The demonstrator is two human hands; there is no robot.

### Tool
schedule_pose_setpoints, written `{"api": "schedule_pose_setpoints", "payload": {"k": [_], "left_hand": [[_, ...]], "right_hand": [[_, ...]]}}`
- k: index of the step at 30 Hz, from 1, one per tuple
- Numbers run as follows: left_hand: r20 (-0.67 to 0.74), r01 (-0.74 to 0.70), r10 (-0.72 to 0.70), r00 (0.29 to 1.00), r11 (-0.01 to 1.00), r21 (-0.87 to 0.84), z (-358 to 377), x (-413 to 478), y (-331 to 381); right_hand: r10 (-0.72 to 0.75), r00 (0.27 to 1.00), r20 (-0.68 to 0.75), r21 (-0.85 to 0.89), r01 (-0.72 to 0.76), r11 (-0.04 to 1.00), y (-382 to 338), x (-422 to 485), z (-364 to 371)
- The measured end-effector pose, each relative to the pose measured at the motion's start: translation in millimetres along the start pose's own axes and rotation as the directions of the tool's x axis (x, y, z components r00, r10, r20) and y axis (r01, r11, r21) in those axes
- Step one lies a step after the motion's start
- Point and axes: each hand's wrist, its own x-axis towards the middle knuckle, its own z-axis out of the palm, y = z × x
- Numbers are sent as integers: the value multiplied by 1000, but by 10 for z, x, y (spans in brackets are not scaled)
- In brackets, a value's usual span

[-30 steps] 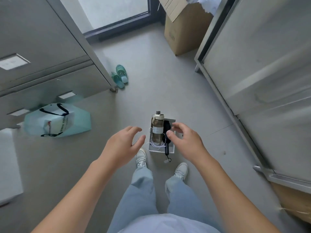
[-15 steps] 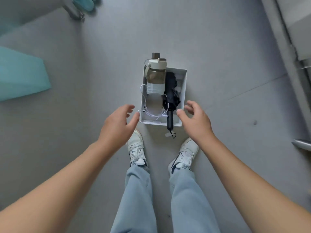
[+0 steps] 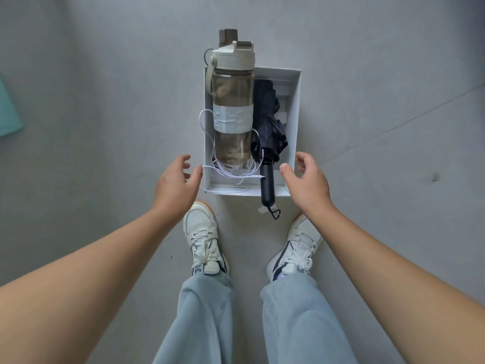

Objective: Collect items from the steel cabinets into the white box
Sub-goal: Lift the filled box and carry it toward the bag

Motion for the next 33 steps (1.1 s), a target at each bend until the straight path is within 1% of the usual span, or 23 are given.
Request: {"api": "schedule_pose_setpoints", "payload": {"k": [2, 6, 11, 13, 18, 26, 33], "left_hand": [[4, 12, -12, 1000, 999, -42, 52, 84, 20], [12, -25, 26, 1000, 997, -76, 147, 296, 66], [-3, -41, 41, 999, 992, -116, 244, 551, 59], [-19, -44, 42, 999, 991, -125, 266, 605, 50], [-41, -55, 49, 998, 987, -152, 291, 619, 11], [-27, -24, 20, 999, 984, -177, 330, 473, -73], [-24, -14, 9, 1000, 982, -191, 349, 501, -101]], "right_hand": [[18, 1000, -18, 28, -17, 999, 11, 126, 43], [31, 999, -33, 76, -29, 997, 29, 418, 127], [5, 999, -50, 64, -2, 998, 83, 722, 240], [1, 997, -78, 66, 4, 998, 120, 786, 284], [-16, 994, -108, 71, 24, 997, 244, 775, 346], [-71, 995, -72, 38, 74, 997, 389, 727, 354], [-94, 991, -96, 41, 98, 994, 412, 739, 373]]}}
